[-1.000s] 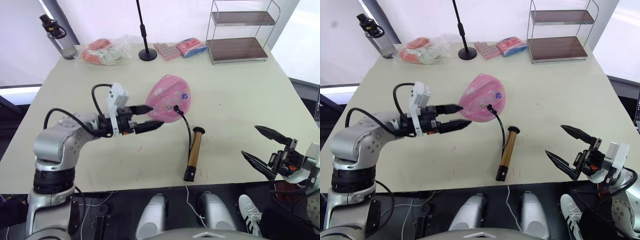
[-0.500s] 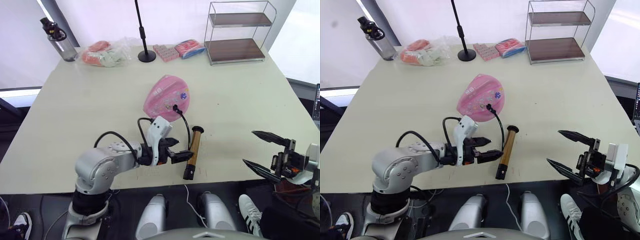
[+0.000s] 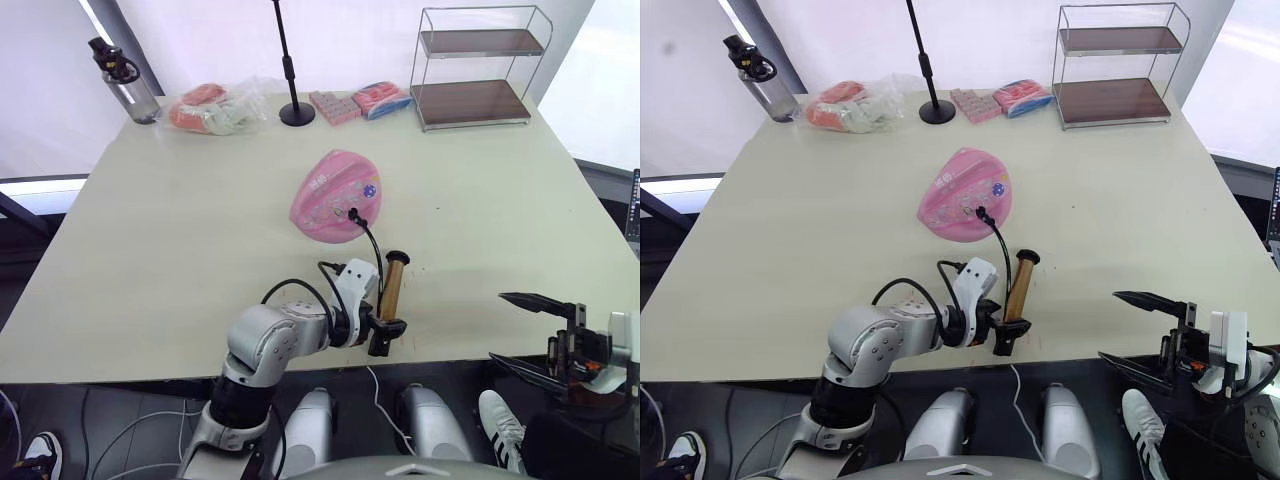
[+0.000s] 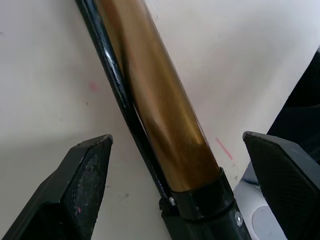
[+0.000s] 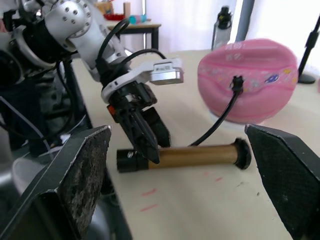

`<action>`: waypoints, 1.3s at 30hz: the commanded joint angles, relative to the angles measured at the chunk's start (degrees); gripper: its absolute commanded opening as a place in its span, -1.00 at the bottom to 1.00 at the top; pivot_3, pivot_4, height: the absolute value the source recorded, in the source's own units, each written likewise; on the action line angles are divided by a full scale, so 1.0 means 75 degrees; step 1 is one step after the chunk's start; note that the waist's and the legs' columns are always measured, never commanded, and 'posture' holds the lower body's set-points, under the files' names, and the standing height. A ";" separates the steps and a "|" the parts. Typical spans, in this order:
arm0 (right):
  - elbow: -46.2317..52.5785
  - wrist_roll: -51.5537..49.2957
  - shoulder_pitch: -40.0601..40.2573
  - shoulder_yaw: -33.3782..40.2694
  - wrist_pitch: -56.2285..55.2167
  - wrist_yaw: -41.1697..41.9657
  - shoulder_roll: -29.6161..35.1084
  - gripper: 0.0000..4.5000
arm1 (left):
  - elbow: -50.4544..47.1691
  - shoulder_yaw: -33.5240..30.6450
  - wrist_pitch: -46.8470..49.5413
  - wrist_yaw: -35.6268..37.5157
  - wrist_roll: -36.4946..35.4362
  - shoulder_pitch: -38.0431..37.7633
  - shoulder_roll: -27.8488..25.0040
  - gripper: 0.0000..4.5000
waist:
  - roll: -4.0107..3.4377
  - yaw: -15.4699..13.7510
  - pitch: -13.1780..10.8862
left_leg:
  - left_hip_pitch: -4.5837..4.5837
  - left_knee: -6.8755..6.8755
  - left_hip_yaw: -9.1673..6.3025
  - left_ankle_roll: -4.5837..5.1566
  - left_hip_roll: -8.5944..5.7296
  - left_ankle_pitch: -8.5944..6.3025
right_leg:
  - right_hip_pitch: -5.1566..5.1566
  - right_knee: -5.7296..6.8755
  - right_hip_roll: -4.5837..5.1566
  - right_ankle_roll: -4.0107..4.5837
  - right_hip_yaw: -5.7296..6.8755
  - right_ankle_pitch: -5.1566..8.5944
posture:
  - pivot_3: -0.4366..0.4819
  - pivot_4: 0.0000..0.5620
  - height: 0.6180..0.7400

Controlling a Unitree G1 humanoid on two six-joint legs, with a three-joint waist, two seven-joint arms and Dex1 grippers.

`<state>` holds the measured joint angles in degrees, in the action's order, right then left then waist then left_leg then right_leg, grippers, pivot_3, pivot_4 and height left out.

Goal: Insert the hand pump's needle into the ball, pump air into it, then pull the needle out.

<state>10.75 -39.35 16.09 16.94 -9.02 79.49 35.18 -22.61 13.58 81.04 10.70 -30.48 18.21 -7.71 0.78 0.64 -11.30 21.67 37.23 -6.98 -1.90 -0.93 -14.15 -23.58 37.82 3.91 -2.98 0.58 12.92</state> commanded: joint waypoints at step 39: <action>0.2175 -0.0416 -0.1189 -0.0920 0.2301 -0.4854 -0.1824 1.00 | 0.1070 0.0341 -0.7326 0.4337 0.1514 -0.0408 -0.3242 -0.49 | -0.0017 -0.0042 0.0010 | 0.0012 -0.0002 0.0012 0.0020 0.0003 -0.0011 | -0.0033 -0.0013 0.0000 0.0037 -0.0014 0.0012 | -0.05 -0.47 0.86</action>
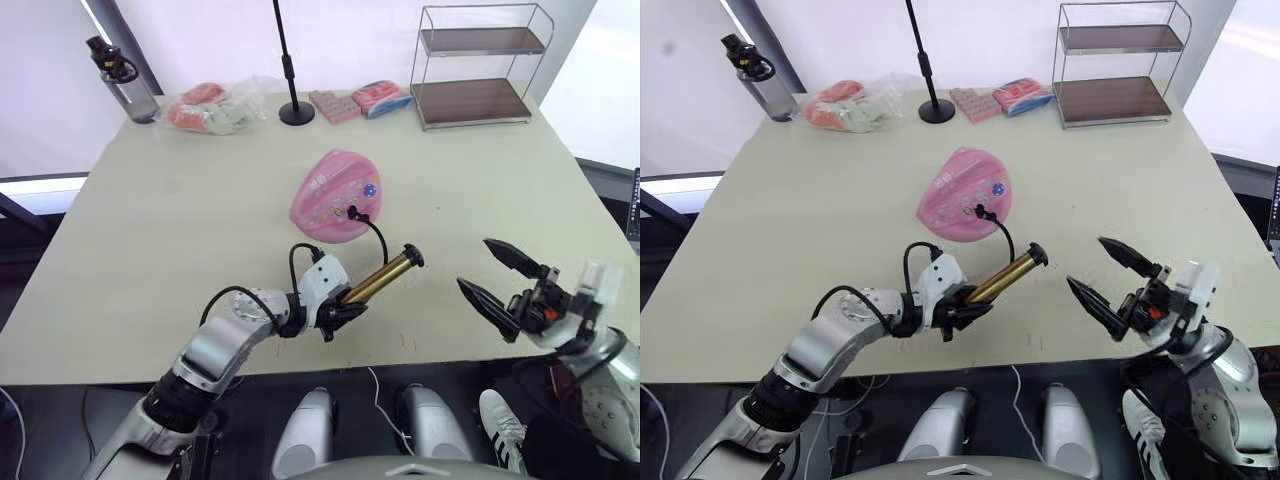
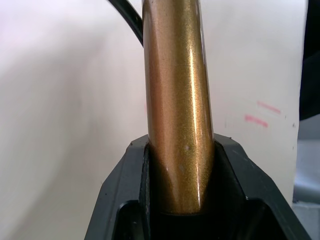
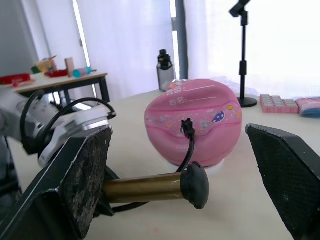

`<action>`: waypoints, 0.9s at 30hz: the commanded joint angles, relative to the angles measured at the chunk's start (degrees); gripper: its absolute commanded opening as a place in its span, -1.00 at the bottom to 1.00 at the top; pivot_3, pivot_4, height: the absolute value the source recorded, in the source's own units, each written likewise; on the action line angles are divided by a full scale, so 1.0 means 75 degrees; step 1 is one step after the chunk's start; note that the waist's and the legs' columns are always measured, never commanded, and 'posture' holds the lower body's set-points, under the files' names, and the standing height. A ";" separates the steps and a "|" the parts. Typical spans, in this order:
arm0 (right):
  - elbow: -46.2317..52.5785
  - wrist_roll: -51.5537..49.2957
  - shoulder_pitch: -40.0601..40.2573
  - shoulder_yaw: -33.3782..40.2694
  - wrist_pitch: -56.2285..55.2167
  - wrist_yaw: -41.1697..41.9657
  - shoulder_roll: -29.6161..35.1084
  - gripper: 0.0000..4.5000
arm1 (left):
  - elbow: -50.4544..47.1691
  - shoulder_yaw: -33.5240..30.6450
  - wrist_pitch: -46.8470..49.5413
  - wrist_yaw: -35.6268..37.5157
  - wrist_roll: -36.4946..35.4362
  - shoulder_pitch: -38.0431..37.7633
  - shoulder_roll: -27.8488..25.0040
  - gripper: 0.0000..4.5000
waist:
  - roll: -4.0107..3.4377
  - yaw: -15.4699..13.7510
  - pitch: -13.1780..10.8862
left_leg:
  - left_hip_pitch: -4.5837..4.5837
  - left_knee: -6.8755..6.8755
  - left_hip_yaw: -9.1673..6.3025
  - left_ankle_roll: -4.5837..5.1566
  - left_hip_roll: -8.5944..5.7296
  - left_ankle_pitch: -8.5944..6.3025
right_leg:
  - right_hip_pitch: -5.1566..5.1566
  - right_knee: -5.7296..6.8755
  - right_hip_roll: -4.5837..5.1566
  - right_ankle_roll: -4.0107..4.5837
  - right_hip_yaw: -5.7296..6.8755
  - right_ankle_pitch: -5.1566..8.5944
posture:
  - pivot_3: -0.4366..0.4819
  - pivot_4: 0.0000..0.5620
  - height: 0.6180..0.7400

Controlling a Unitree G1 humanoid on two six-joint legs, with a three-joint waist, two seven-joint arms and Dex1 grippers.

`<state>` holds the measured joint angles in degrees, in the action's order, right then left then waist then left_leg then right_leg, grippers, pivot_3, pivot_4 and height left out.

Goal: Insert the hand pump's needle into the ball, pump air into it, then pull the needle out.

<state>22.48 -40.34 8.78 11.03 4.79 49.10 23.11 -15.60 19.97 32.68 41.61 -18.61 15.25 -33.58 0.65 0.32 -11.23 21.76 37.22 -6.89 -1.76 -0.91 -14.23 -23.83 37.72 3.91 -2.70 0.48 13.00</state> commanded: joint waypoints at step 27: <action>0.0133 -0.4804 -0.3219 -0.0245 0.4768 -0.5661 -0.1183 1.00 | 0.1524 -0.1393 -0.3125 0.1550 -0.0310 0.0097 0.1539 -0.49 | -0.0001 0.0082 0.0001 | 0.0000 0.0001 0.0002 0.0015 0.0007 -0.0007 | -0.0001 0.0002 -0.0020 -0.0006 0.0000 -0.0032 | -0.05 -0.47 0.86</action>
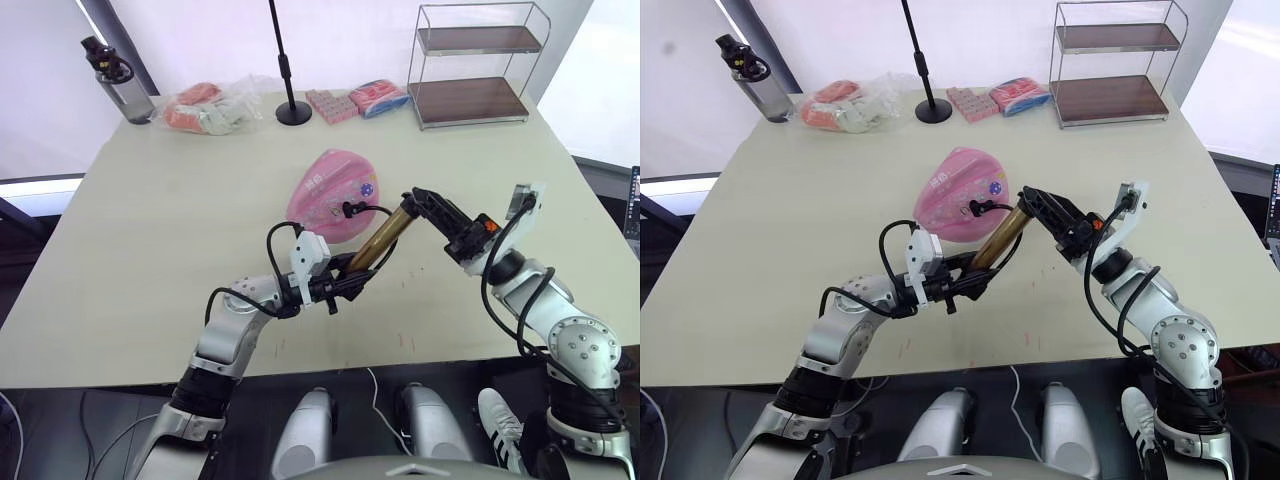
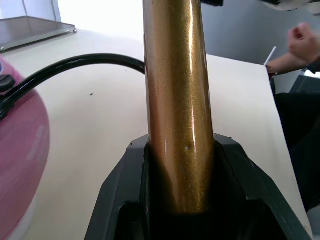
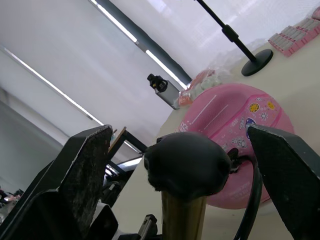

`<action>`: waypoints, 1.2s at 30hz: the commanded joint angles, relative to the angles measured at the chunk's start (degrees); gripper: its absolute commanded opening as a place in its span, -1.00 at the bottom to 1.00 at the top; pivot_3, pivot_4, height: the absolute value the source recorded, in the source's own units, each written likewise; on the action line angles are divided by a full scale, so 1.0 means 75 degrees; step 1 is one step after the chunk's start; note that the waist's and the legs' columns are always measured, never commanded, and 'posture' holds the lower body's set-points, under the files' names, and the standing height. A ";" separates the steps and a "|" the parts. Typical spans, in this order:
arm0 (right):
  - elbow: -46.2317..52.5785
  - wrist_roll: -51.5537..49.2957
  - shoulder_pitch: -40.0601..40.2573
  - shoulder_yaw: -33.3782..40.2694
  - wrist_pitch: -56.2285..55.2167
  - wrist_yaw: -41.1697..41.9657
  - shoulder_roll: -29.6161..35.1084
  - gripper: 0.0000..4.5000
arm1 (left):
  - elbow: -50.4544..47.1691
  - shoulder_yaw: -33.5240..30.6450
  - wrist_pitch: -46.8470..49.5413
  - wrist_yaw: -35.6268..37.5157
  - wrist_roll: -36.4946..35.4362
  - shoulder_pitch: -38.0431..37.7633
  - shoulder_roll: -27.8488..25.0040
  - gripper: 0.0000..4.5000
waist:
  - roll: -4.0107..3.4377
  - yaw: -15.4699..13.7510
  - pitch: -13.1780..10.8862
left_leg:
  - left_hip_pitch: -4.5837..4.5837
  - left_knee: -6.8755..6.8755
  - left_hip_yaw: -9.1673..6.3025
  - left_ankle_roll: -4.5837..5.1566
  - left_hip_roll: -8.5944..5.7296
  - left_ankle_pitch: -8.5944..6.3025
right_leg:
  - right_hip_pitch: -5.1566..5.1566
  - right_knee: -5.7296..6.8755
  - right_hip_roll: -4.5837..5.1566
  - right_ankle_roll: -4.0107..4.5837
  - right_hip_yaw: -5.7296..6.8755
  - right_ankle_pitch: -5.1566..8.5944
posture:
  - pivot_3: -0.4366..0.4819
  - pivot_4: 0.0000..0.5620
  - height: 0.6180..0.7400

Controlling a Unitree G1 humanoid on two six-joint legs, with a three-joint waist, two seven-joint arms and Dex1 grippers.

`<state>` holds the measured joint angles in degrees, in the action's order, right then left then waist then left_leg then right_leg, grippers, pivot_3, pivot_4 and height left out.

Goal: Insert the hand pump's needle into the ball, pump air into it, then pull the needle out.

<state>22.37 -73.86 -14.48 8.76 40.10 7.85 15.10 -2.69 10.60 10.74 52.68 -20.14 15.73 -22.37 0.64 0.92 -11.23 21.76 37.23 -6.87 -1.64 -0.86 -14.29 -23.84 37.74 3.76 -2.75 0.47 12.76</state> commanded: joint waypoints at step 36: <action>0.0235 0.0008 -0.0410 -0.0222 0.0026 0.0094 -0.0491 1.00 | -0.0333 -0.0045 0.0175 0.0389 -0.0098 -0.0242 0.0029 -0.49 | -0.0001 0.0013 0.0000 | 0.0000 -0.0001 -0.0001 0.0001 0.0006 -0.0001 | -0.0003 -0.0001 -0.0008 -0.0012 -0.0001 0.0007 | -0.05 -0.47 0.86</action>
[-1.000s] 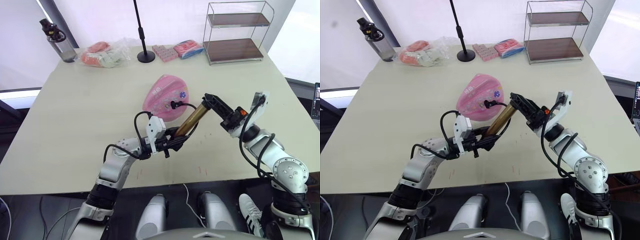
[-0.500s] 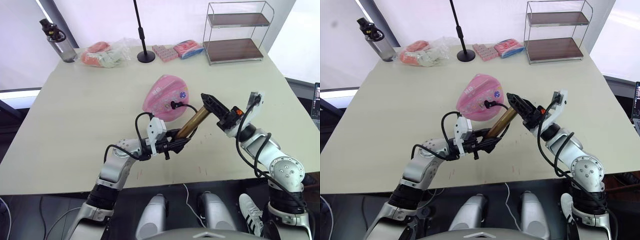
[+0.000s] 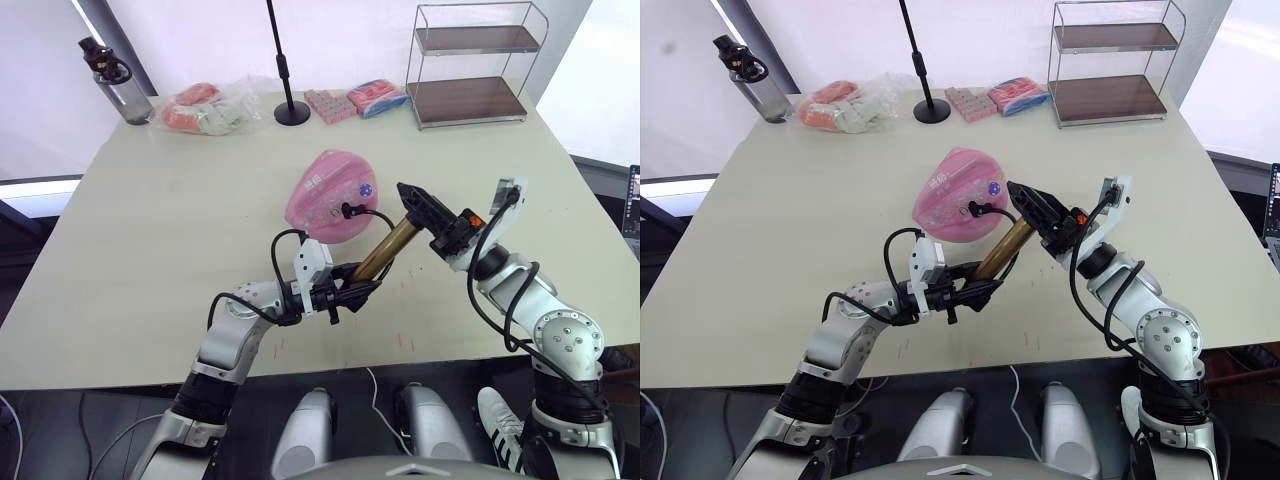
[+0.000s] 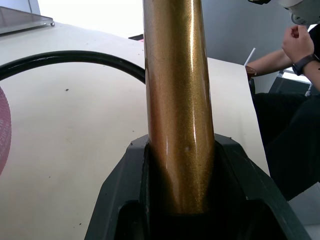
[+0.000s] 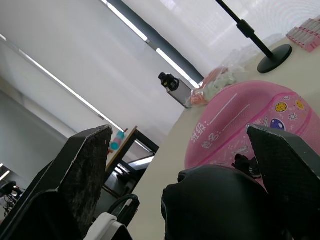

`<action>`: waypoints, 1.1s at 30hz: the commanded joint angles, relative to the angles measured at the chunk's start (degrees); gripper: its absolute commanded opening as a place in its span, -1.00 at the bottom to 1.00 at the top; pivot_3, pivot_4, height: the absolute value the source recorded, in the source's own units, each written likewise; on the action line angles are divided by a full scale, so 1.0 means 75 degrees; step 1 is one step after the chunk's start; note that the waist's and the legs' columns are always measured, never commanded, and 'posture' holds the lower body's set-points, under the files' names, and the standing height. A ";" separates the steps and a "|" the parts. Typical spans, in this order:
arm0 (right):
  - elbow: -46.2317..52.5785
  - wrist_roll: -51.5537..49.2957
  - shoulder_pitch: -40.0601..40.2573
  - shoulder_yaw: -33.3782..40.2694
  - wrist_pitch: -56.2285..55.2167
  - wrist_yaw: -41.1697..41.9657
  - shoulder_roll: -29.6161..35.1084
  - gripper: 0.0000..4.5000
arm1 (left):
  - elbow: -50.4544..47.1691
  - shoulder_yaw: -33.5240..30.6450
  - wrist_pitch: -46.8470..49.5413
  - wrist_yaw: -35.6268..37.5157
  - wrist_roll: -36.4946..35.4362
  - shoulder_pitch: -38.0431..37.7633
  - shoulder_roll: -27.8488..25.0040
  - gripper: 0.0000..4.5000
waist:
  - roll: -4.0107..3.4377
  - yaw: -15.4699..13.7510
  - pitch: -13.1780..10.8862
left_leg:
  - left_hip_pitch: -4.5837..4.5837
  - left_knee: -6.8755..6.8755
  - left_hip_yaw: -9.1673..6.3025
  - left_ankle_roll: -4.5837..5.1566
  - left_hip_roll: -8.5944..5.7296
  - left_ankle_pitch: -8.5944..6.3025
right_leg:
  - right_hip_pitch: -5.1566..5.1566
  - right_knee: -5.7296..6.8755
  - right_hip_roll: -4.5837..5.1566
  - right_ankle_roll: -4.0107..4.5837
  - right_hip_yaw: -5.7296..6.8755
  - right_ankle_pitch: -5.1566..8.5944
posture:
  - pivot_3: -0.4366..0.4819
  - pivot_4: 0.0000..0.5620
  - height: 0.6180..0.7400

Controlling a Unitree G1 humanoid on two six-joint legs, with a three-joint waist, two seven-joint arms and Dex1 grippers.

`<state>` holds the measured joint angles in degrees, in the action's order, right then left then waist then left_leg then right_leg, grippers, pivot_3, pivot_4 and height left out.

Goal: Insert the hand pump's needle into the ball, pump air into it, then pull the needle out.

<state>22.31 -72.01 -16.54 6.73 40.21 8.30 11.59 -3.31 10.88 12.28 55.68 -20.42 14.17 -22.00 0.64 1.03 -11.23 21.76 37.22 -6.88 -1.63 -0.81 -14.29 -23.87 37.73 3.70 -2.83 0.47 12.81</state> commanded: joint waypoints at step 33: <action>0.0362 0.0732 -0.0117 -0.0239 -0.0019 0.0356 -0.0060 0.26 | -0.0206 -0.0121 0.0515 -0.0067 -0.0076 0.0026 -0.0072 -0.49 | -0.0001 -0.0001 0.0000 | 0.0002 -0.0001 0.0000 0.0000 0.0000 0.0000 | -0.0003 -0.0002 0.0000 -0.0003 0.0000 0.0001 | -0.05 -0.47 0.86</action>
<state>22.32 -66.10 -16.53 5.16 40.83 9.63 11.35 -3.47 10.92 15.92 55.96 -20.52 14.18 -22.28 0.63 1.02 -11.23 21.77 37.21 -6.88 -1.63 -0.81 -14.30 -23.89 37.72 3.70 -2.86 0.47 12.82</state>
